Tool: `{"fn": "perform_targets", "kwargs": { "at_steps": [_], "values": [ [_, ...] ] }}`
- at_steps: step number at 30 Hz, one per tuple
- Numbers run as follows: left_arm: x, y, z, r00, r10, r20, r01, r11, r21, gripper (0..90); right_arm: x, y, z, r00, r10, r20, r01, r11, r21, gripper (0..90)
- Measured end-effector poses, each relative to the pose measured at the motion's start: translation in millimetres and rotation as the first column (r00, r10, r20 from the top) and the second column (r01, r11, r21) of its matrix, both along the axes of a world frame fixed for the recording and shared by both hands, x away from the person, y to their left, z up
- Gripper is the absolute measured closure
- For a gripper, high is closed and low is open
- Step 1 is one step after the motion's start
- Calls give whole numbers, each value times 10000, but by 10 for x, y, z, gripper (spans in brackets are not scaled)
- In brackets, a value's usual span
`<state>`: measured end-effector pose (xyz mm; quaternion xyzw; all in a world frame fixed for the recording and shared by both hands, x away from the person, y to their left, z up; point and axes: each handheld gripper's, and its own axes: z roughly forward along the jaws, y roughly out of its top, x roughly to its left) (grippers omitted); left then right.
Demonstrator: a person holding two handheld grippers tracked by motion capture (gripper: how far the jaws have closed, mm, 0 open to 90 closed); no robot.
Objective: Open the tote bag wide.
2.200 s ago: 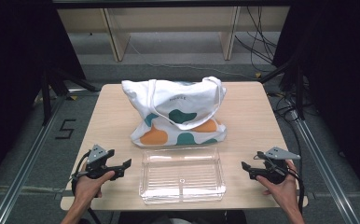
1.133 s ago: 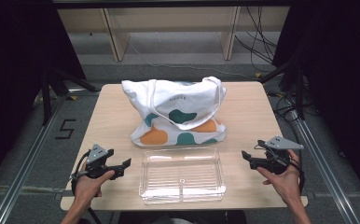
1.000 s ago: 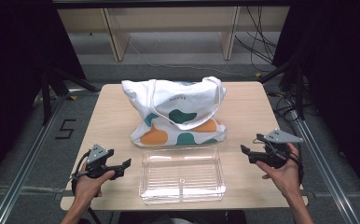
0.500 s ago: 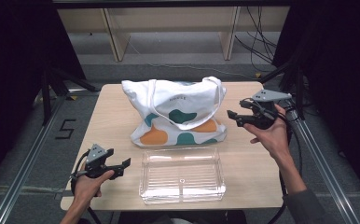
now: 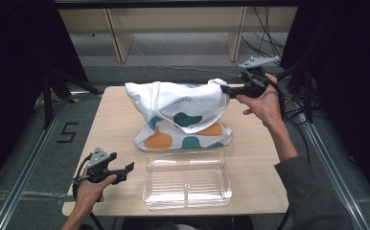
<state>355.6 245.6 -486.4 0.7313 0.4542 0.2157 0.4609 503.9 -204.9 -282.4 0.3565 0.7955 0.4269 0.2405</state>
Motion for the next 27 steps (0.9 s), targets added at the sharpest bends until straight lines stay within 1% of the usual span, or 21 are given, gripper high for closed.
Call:
{"fn": "perform_targets", "kwargs": {
  "at_steps": [2,4,5,6,7,8,10,11,12,13,14,17,19,20,21,22,23,24,25,26,27],
  "values": [
    [0,-1,4,10000,-6,-11,6,10000,-54,166,92,56,37,9999,101,9,-101,9996,-265,437],
    [-3,1,2,10000,2,-31,-3,10000,-62,166,155,123,64,10000,-8,-82,6,9996,-294,445],
    [-2,2,4,10000,12,-36,-12,10000,-64,166,185,150,78,9998,29,-192,-36,9992,-395,447],
    [1,6,8,10000,-12,32,12,10000,-5,166,215,177,90,9996,-5,-286,-6,9993,-381,452],
    [1,6,8,10000,-29,38,29,10000,-43,166,252,204,88,9997,8,-258,-17,9993,-366,452],
    [1,6,8,10000,-29,38,29,10000,-43,166,279,222,97,9989,16,-459,-38,9988,-481,453],
    [-2,10,8,10000,-65,38,65,10000,-19,166,338,269,85,9981,-49,-620,11,9981,-612,465],
    [-3,7,8,10000,-1,-1,1,10000,-79,166,364,292,74,9973,-144,-714,109,9987,-498,467],
    [-2,5,7,10000,26,-3,-26,9999,-125,166,391,301,65,9963,-120,-852,81,9989,-469,472],
    [-1,7,6,10000,-25,-9,25,9999,-129,166,417,304,53,9960,-141,-882,91,9983,-578,474],
    [-2,7,4,10000,-9,3,9,9999,-136,166,449,321,19,9970,-202,-753,165,9986,-500,474],
    [0,9,6,10000,-3,-7,3,9999,-116,166,509,334,-24,9943,-334,-1008,288,9985,-464,484],
    [0,10,6,10000,-28,-27,28,9999,-133,166,534,330,-43,9946,-288,-1000,241,9986,-478,484],
    [-1,10,4,10000,-27,-22,27,9999,-139,166,545,320,-40,9915,-274,-1273,211,9985,-503,484],
    [2,11,6,10000,-20,-17,20,9999,-121,166,565,320,-53,9878,-321,-1522,276,9991,-316,507],
    [2,11,6,10000,-20,-17,20,9999,-121,166,565,320,-53,9878,-321,-1522,276,9991,-316,507],
    [0,10,6,10000,-32,-28,31,9999,-144,166,580,323,-70,9869,-296,-1585,279,9995,-128,546],
    [0,10,6,10000,-32,-28,31,9999,-144,166,582,319,-70,9863,-289,-1623,279,9996,-86,579],
    [-1,8,4,10000,-12,-17,12,9999,-140,166,582,319,-70,9863,-289,-1623,279,9996,-86,579],
    [2,10,5,10000,-25,-16,25,9999,-146,166,574,320,-67,9845,-57,-1753,64,10000,33,650],
    [2,10,5,10000,-25,-16,25,9999,-146,166,574,320,-67,9845,-57,-1753,64,10000,33,650]
  ]
}}
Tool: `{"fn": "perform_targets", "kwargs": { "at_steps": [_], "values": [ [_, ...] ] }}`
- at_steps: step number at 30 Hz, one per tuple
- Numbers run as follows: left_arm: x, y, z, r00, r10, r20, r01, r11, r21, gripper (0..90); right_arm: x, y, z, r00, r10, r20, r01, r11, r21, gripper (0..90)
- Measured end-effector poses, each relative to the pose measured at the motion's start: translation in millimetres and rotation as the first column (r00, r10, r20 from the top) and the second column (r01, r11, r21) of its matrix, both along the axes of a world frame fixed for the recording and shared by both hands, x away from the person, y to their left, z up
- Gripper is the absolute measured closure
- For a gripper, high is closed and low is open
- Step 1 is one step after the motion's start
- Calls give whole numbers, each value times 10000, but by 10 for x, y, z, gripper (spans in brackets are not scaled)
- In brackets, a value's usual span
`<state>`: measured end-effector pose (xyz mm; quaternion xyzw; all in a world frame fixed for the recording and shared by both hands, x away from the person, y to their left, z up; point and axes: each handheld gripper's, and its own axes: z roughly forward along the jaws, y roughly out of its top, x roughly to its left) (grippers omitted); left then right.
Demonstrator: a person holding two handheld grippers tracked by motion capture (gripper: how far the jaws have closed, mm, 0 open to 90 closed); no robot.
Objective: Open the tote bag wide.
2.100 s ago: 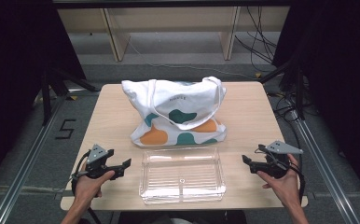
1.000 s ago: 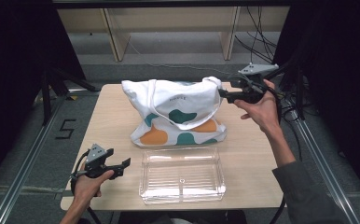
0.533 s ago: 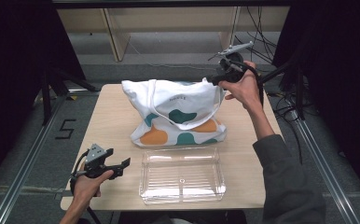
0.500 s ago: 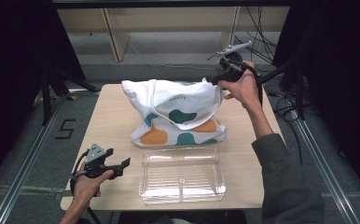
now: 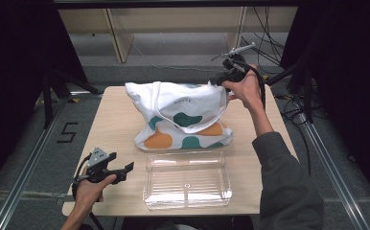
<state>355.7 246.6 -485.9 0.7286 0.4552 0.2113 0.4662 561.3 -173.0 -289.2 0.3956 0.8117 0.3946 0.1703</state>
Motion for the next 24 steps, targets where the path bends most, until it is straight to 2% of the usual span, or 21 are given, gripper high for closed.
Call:
{"fn": "perform_targets", "kwargs": {
  "at_steps": [1,2,3,4,6,9,11,12,14,15,16,17,20,21,22,24],
  "values": [
    [-2,0,1,10000,1,-14,-1,10000,-4,166,-2,2,-4,10000,-40,51,40,10000,-17,676],
    [-2,1,0,10000,-1,-16,1,10000,-7,166,-28,-1,21,9999,2,107,1,9997,-236,724],
    [-1,2,0,10000,8,-17,-8,10000,-3,166,-28,-1,21,9999,2,107,1,9997,-236,724],
    [0,4,3,10000,-1,49,1,10000,59,166,-49,3,41,9994,152,295,-144,9995,-272,779],
    [-1,7,4,10000,-28,45,28,10000,78,166,-87,0,71,9974,410,587,-384,9983,-446,834],
    [1,6,2,10000,35,69,-35,10000,63,166,-172,-18,140,9914,513,1207,-479,9984,-309,855],
    [-1,7,3,10000,44,56,-44,10000,77,167,-213,-31,178,9911,670,1150,-632,9973,-362,857],
    [0,9,3,10000,41,59,-41,10000,71,167,-232,-49,208,9846,962,1457,-898,9947,-500,858],
    [2,12,3,9999,58,83,-59,10000,80,167,-338,-62,269,9812,1073,1604,-1014,9939,-445,859],
    [2,12,3,9999,63,94,-64,10000,63,168,-398,-68,304,9753,1188,1860,-1142,9928,-356,860],
    [2,12,3,9999,88,82,-89,9999,74,169,-514,-88,372,9680,1503,2009,-1417,9883,-564,860],
    [2,12,3,9999,88,82,-89,9999,74,170,-514,-88,372,9680,1503,2009,-1417,9883,-564,860],
    [3,12,4,9999,83,96,-83,9999,62,171,-647,-92,406,9526,1845,2417,-1682,9820,-863,861],
    [3,13,4,9999,71,122,-72,10000,42,171,-693,-96,410,9515,1993,2343,-1814,9787,-959,861],
    [3,14,5,9999,77,131,-78,10000,34,172,-728,-96,398,9468,1928,2576,-1731,9801,-975,862],
    [-1,19,9,9999,138,98,-138,9999,-17,173,-810,-129,347,9439,2121,2530,-1927,9762,-994,862]
  ]
}}
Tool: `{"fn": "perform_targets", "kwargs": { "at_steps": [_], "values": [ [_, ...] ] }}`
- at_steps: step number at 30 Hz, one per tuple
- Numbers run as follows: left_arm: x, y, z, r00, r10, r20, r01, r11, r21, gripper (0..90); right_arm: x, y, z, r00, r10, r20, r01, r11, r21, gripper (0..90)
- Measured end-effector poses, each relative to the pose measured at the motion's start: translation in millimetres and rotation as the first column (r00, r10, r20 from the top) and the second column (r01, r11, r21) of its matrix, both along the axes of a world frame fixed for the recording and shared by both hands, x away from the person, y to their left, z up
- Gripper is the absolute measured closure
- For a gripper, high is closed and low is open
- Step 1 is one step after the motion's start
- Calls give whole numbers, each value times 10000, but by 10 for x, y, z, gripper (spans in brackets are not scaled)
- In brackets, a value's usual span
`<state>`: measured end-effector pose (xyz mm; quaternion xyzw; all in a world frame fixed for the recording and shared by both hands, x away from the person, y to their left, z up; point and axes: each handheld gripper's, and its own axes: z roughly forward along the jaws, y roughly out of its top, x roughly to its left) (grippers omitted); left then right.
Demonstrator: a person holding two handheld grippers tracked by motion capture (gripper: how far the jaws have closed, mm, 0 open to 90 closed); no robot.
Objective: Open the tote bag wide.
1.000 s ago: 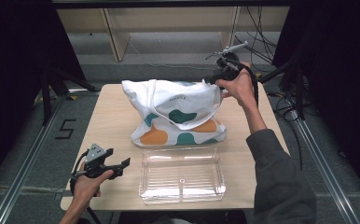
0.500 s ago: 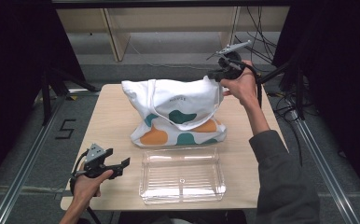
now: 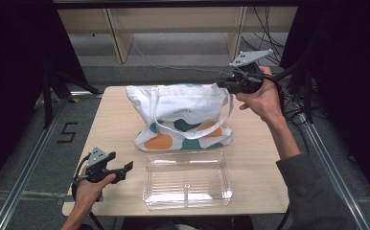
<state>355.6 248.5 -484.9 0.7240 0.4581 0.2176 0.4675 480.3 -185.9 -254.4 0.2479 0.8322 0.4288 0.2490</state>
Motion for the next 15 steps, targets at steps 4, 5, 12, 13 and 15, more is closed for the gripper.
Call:
{"fn": "perform_targets", "kwargs": {
  "at_steps": [4,5,12,13,15],
  "values": [
    [-1,2,4,10000,20,-7,-20,10000,16,180,-74,-49,-145,9995,205,-239,-208,9997,-116,862],
    [0,0,3,10000,15,-8,-15,10000,0,182,-79,-59,-191,9993,337,-174,-340,9993,-147,862],
    [7,2,-1,10000,14,-33,-14,9999,-149,200,-34,-128,-481,9984,231,-515,-244,9994,-249,862],
    [7,2,-1,10000,14,-33,-14,9999,-149,204,-34,-128,-481,9984,231,-515,-244,9994,-249,862],
    [6,6,5,10000,6,-21,-6,9999,-160,222,1,-142,-541,9971,61,-759,-80,9997,-239,862]
  ]
}}
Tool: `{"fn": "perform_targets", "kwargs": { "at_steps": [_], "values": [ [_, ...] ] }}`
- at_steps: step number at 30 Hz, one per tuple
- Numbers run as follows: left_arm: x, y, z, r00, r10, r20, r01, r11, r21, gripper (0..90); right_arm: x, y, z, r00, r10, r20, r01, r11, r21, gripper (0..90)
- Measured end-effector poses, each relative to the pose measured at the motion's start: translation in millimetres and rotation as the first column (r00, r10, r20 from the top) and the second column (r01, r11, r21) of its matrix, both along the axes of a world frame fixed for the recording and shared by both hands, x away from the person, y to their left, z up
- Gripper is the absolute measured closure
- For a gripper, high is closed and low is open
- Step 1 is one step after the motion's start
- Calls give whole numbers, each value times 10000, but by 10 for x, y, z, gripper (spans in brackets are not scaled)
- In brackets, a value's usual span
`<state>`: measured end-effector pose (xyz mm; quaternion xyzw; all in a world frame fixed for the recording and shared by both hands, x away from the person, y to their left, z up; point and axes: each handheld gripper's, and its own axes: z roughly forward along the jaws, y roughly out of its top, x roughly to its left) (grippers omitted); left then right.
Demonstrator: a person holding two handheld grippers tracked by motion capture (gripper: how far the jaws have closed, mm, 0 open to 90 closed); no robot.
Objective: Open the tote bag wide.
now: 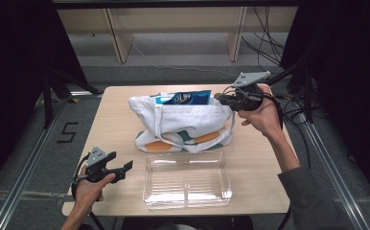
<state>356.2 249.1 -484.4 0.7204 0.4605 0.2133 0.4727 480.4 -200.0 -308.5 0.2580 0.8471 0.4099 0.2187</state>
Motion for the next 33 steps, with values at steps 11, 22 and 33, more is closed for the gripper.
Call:
{"fn": "perform_targets", "kwargs": {
  "at_steps": [11,22,33],
  "values": [
    [13,17,49,9994,-334,134,338,9989,-336,274,258,88,-313,9992,-211,-338,215,9997,121,861],
    [217,-66,378,9935,-1107,274,1137,9803,-1616,311,208,4,-638,9954,-227,-932,270,9986,446,861],
    [618,-595,760,9696,-2445,0,2428,9629,-1179,394,113,120,-709,9947,310,-981,-261,9984,508,860]
  ]
}}
